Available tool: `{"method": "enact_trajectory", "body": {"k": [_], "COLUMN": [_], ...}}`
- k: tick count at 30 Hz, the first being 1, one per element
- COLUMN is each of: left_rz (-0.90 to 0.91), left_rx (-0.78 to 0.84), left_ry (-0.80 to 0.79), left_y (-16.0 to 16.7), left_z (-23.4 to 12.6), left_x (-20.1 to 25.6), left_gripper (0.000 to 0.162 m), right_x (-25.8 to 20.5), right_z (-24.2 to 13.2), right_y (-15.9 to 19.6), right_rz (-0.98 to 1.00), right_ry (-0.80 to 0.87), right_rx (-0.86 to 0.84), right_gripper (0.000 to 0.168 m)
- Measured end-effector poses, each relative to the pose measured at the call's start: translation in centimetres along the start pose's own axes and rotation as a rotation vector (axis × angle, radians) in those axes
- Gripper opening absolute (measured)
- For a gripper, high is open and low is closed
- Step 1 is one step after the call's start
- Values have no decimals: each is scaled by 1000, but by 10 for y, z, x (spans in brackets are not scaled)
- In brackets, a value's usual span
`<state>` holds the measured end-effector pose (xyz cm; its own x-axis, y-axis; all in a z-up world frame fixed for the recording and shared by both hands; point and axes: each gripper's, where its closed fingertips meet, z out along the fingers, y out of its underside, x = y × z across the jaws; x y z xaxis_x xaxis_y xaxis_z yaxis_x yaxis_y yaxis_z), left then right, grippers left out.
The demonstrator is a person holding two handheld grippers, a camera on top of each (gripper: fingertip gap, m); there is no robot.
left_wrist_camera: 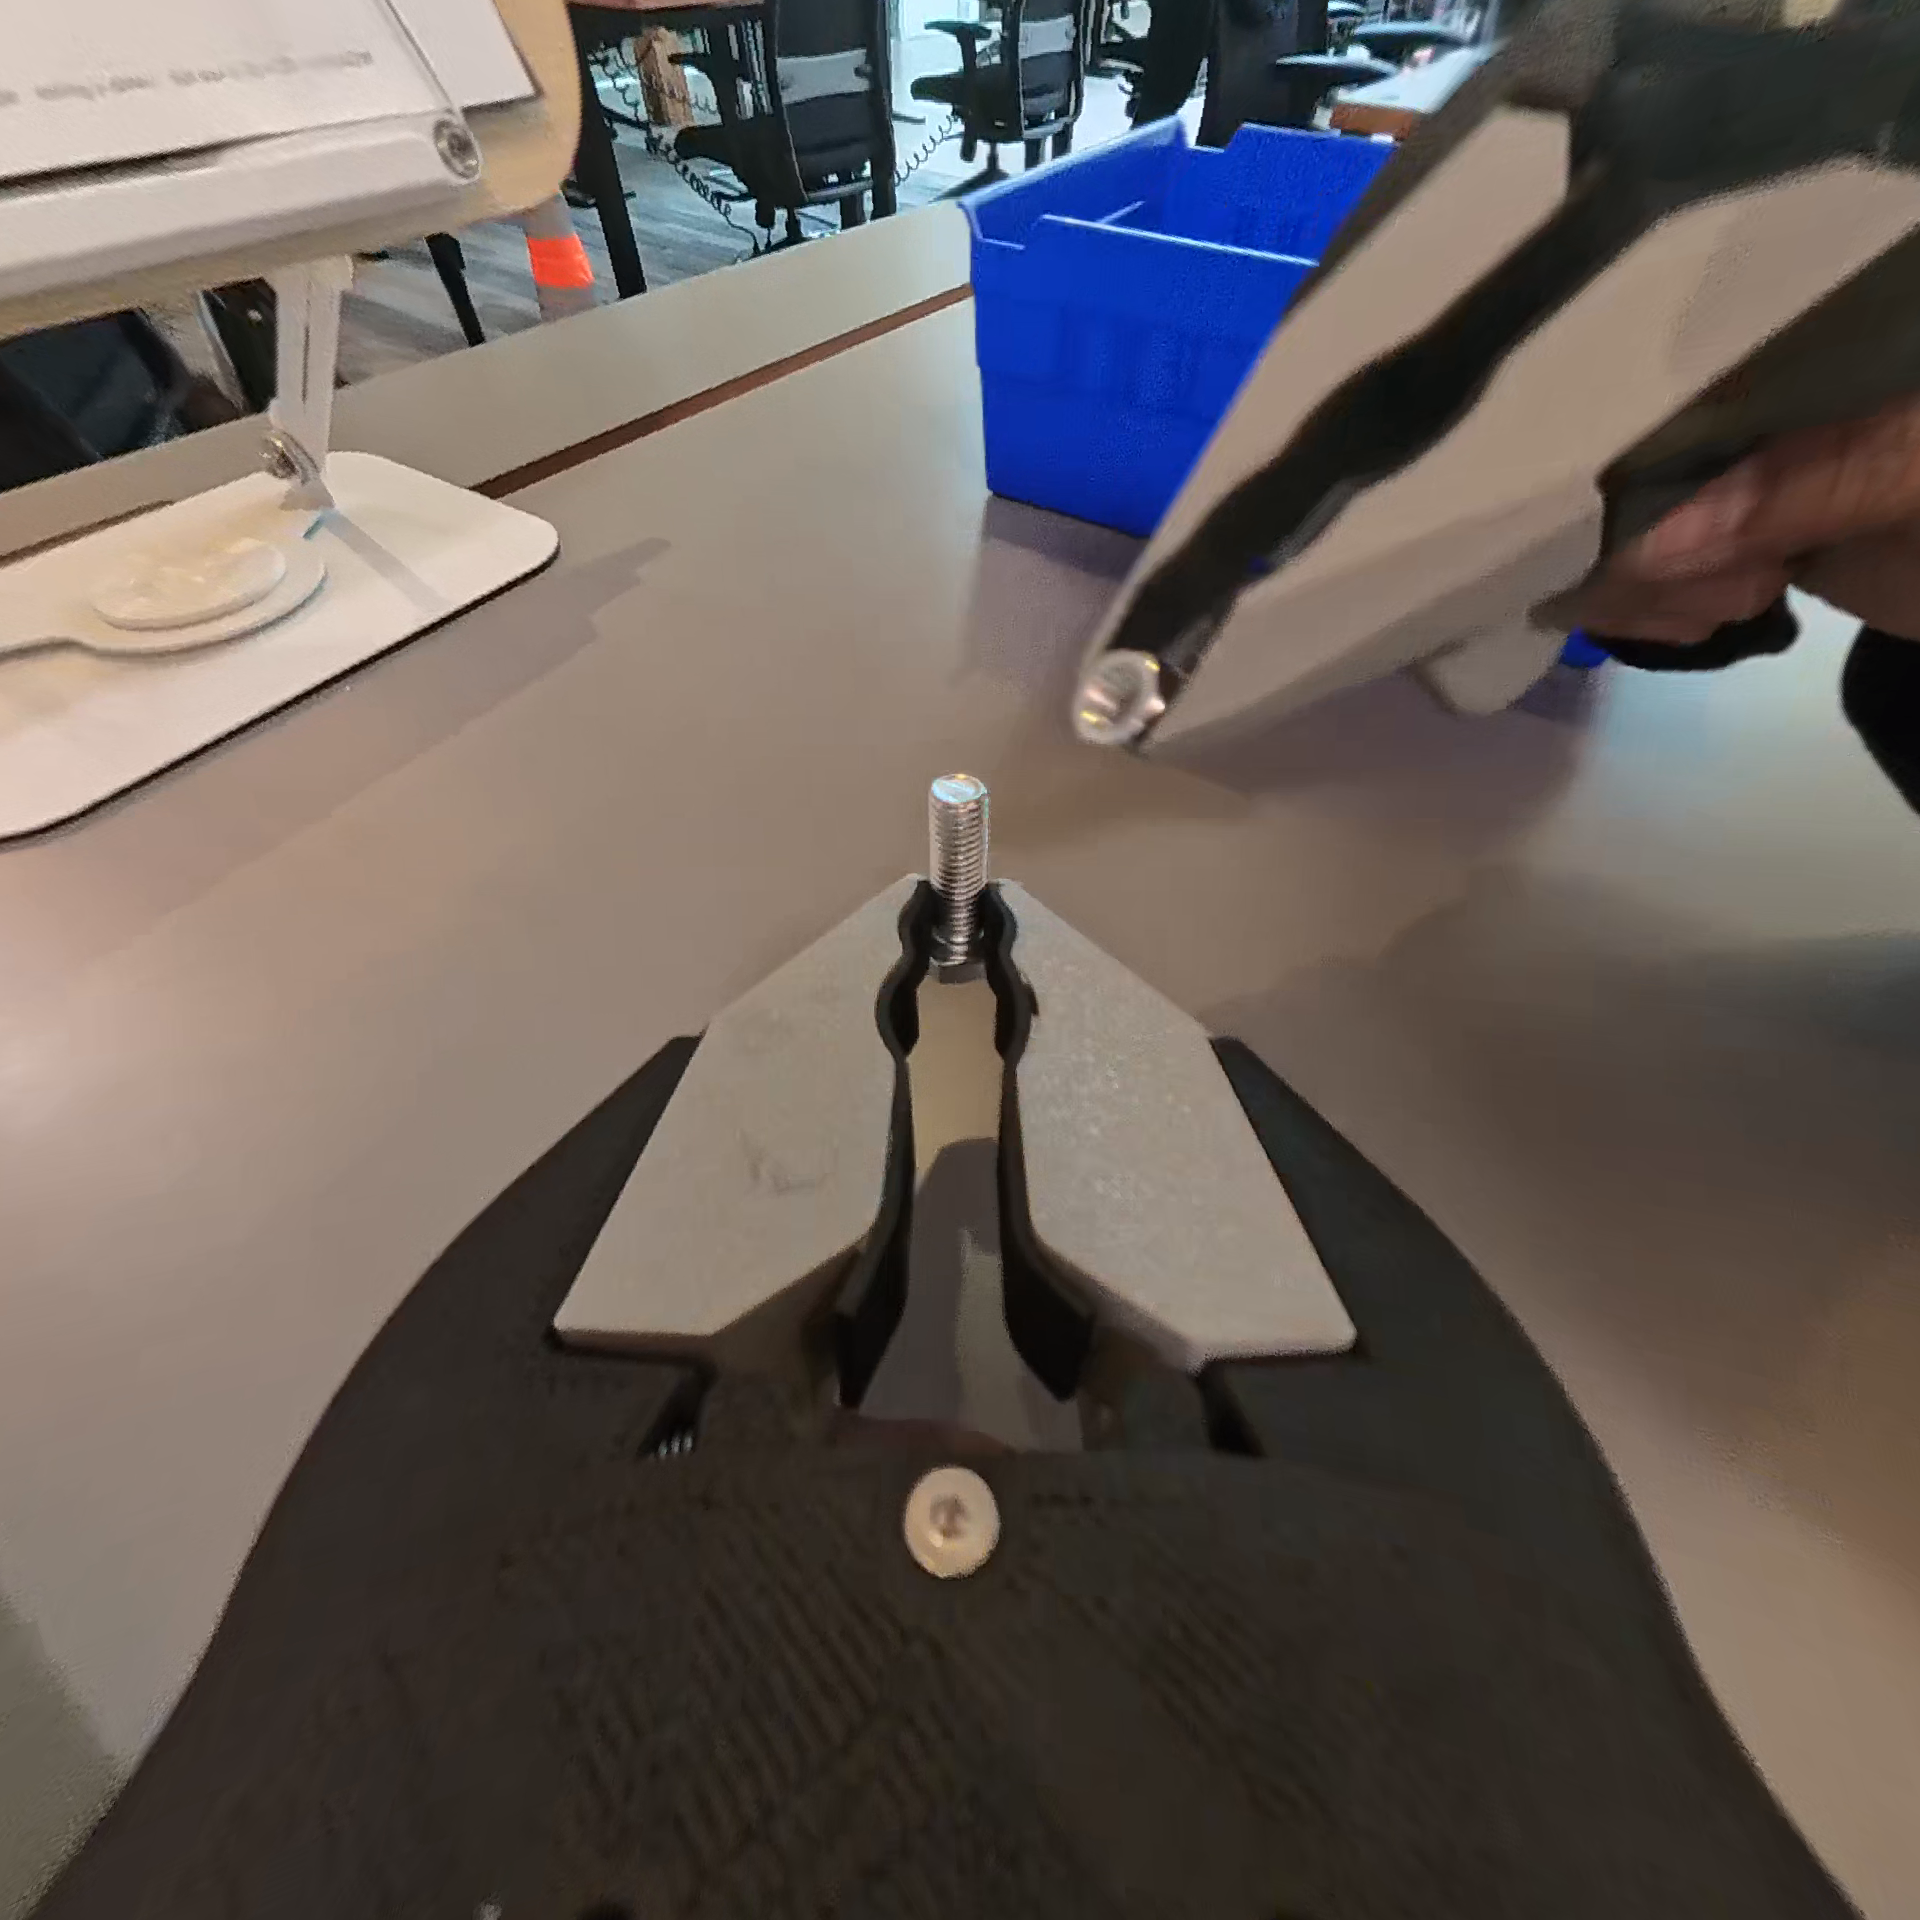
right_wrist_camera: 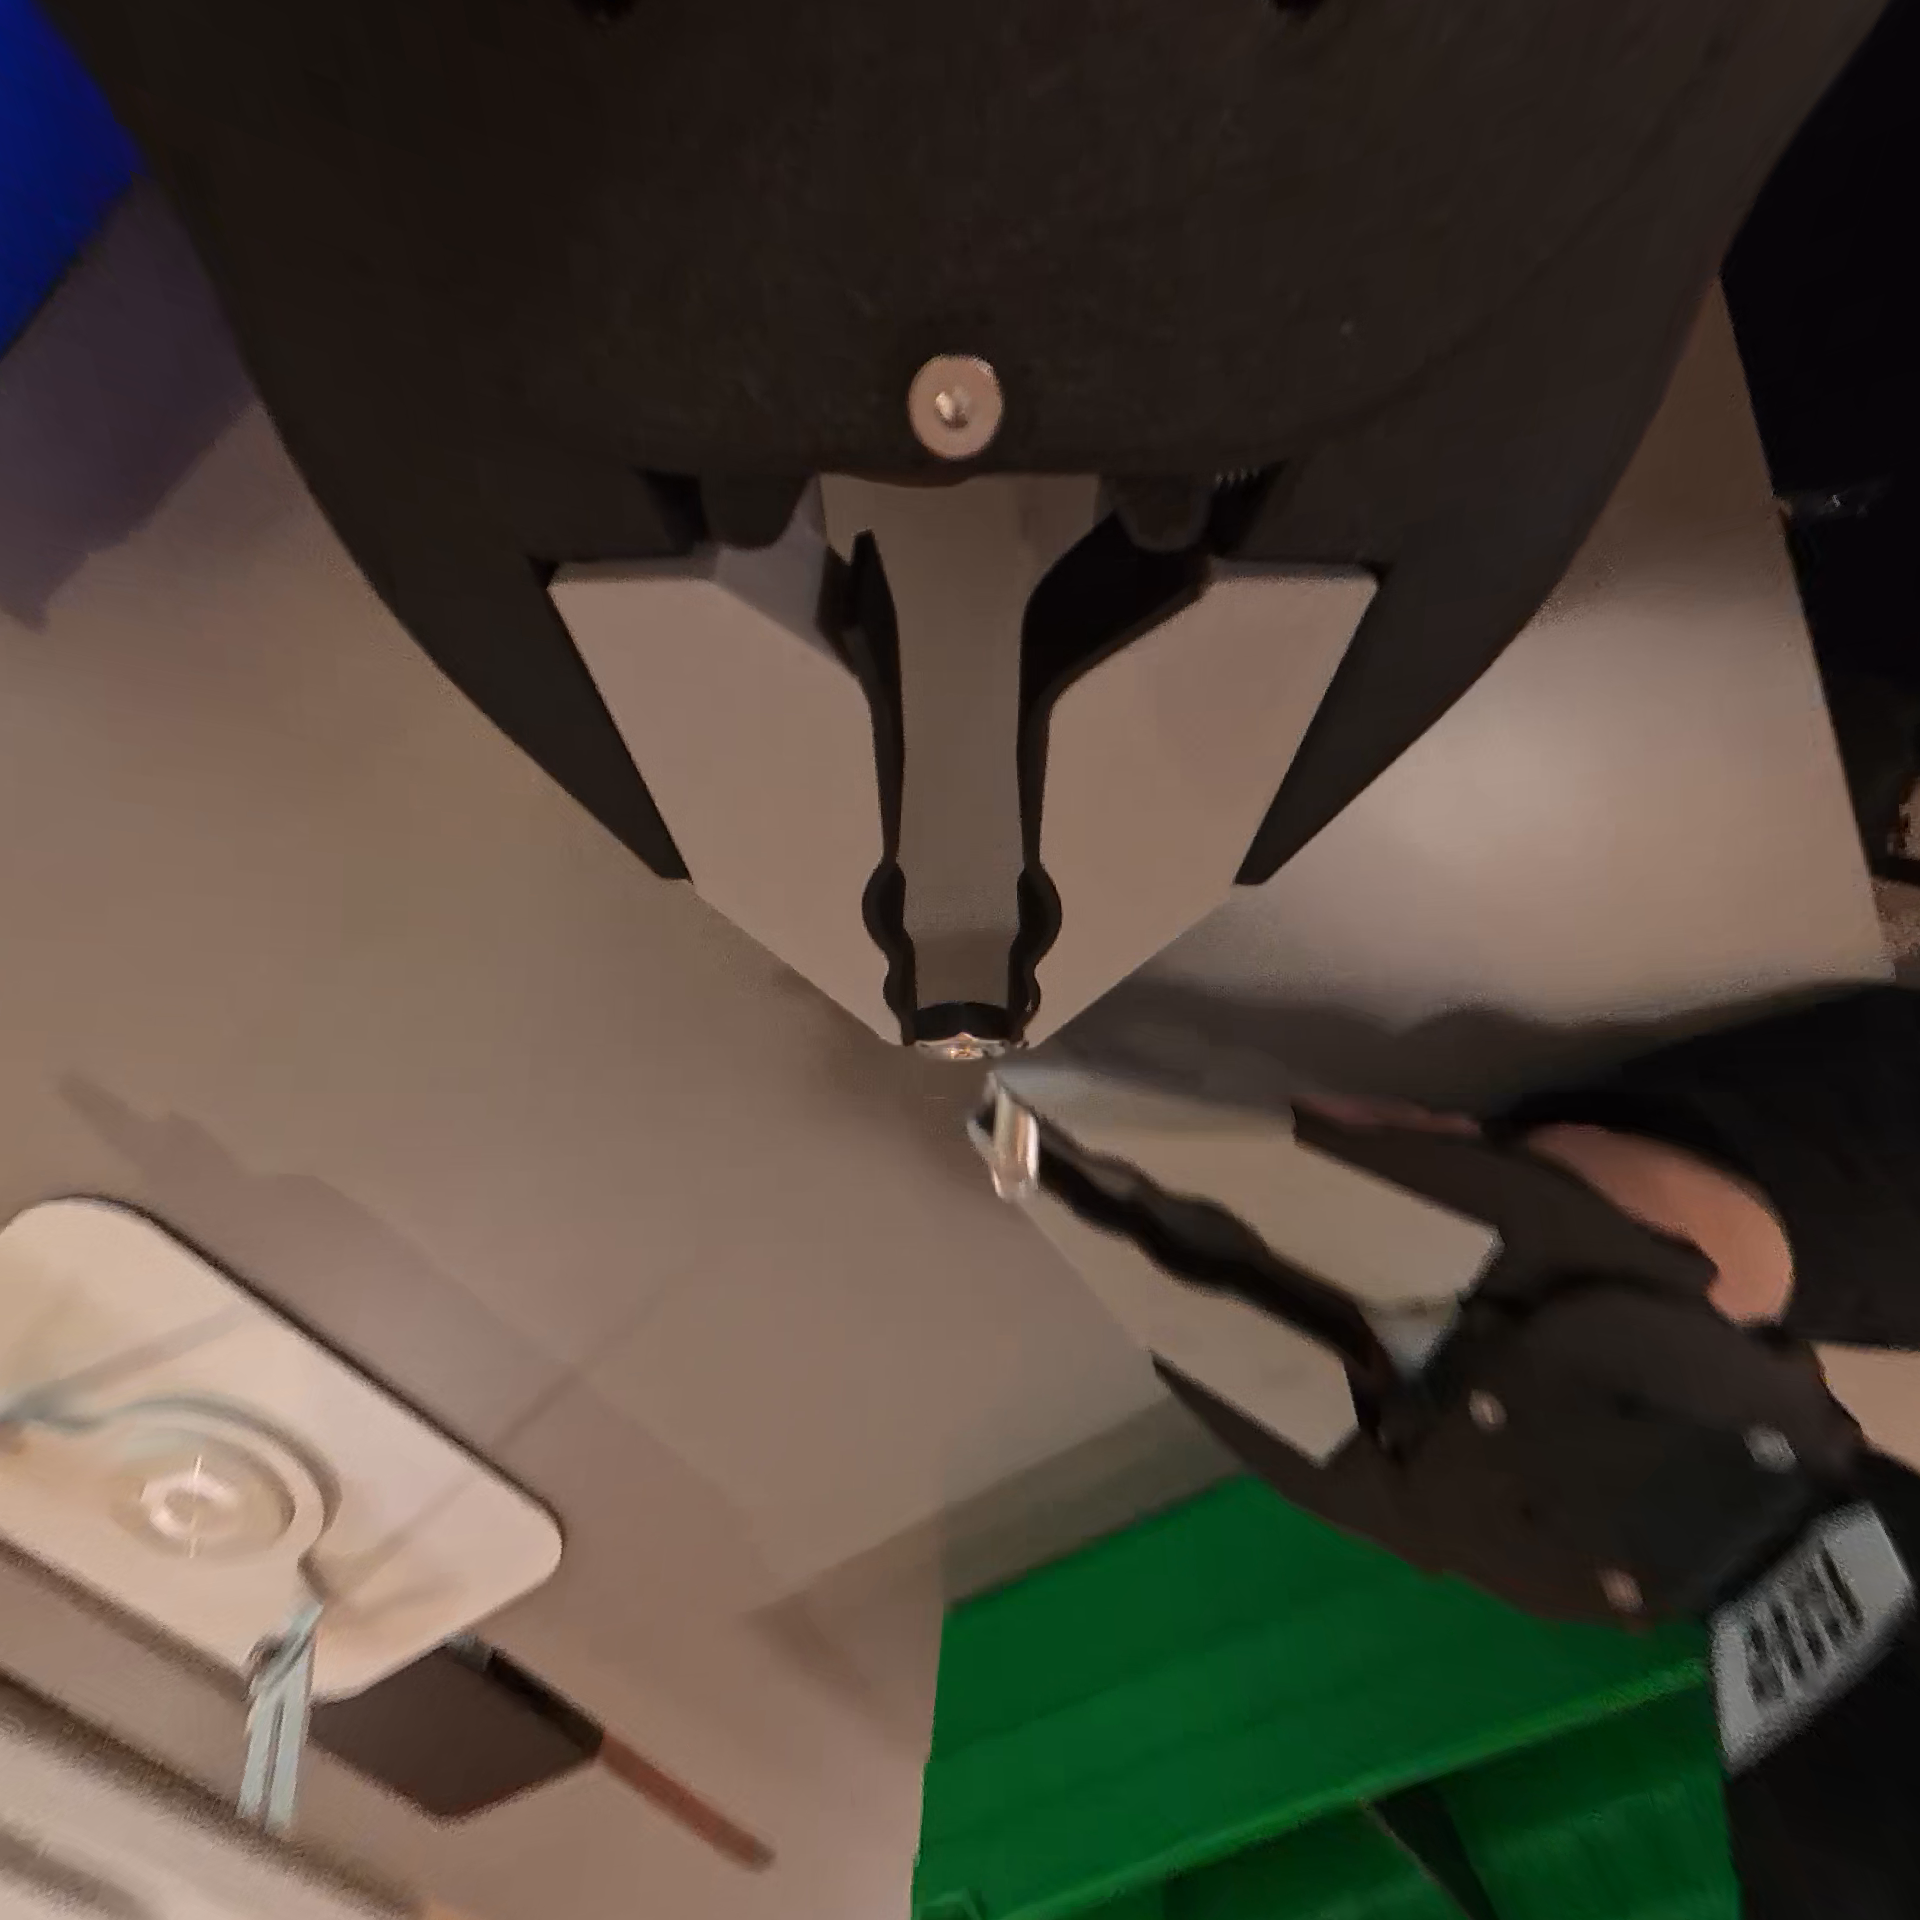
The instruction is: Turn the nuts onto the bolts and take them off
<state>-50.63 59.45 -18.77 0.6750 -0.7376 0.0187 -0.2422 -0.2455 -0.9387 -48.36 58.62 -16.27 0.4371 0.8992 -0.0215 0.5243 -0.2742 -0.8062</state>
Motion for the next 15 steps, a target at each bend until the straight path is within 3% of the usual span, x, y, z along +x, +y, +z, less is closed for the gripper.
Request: {"method": "enact_trajectory", "body": {"k": [7,11,15], "left_rz": [-42,-19,-35], "left_rx": [30,28,30], "left_ry": [27,32,33], "left_y": [-4,-4,-4], "left_z": [-2,-1,-1], "left_x": [-4,-1,-3], "left_gripper": [7,7,6], "right_x": [4,10,-3], "right_z": [-5,-14,-13], "right_y": [75,90,105], "right_rz": [-112,-268,-356], "right_ry": [-23,13,-85], "right_rx": [-378,-653,-906], "right_gripper": [14,14,14]}}
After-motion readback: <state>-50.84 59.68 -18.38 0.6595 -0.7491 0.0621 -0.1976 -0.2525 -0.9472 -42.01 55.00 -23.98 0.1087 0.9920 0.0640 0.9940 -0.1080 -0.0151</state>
